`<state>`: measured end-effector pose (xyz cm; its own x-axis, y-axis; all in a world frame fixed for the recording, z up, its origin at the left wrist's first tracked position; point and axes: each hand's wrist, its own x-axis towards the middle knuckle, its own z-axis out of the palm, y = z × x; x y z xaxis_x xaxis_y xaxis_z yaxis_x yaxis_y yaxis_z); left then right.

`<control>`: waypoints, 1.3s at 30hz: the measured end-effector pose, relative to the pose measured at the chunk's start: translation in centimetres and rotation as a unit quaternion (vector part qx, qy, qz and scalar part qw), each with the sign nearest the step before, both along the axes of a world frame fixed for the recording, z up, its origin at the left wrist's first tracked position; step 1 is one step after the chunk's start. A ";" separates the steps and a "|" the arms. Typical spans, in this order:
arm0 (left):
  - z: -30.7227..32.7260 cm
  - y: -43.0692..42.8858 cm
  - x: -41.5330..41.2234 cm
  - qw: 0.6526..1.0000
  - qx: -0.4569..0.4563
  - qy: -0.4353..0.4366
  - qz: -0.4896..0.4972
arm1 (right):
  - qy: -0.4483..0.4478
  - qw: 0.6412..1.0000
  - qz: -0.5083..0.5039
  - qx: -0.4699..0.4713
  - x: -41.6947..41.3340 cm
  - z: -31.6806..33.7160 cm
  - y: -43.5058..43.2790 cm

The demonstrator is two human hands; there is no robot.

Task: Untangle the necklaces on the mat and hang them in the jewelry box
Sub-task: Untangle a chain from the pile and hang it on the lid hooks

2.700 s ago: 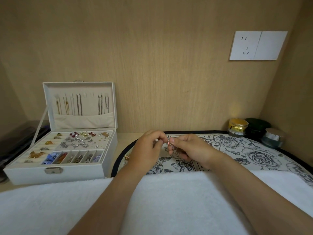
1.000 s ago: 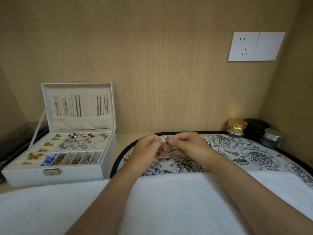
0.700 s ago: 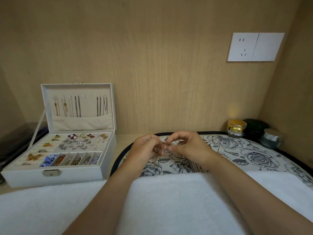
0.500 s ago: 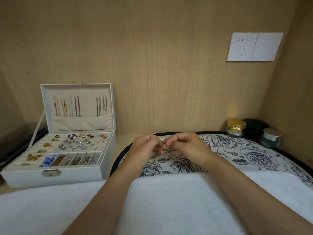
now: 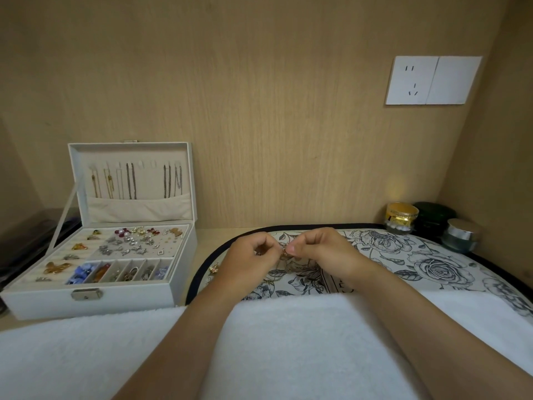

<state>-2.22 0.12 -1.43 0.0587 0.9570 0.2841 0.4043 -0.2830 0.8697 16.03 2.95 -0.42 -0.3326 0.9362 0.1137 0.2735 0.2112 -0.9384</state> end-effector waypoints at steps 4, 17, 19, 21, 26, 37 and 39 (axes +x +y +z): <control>0.2 -0.2 -0.2 0.999 0.015 0.037 0.012 | -0.020 1.000 -0.005 0.011 0.0 0.1 0.2; -0.3 0.7 -2.5 0.979 0.034 0.183 0.088 | -0.080 0.994 0.066 -0.019 0.8 0.5 0.0; -0.4 0.8 -2.6 0.970 0.036 0.227 0.082 | -0.075 0.995 0.070 -0.017 0.7 0.6 -0.2; -0.3 0.7 -2.1 0.981 0.032 0.183 0.050 | -0.078 0.994 0.074 0.006 0.5 0.5 -0.2; 0.5 -0.1 0.2 0.998 -0.019 -0.030 -0.044 | -0.045 0.997 0.061 0.015 0.4 0.4 0.1; 0.2 0.3 -0.1 0.998 0.005 -0.044 -0.038 | -0.022 0.999 0.007 -0.029 -0.3 0.5 -0.1; 0.2 0.3 -0.1 0.998 -0.001 -0.041 -0.043 | -0.012 0.999 0.007 -0.030 -0.4 0.4 0.0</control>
<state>-2.33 0.43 -1.22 0.1170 0.9501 0.2890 0.3065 -0.3114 0.8995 15.63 2.91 -0.03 -0.3479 0.9362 0.0502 0.2928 0.1594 -0.9428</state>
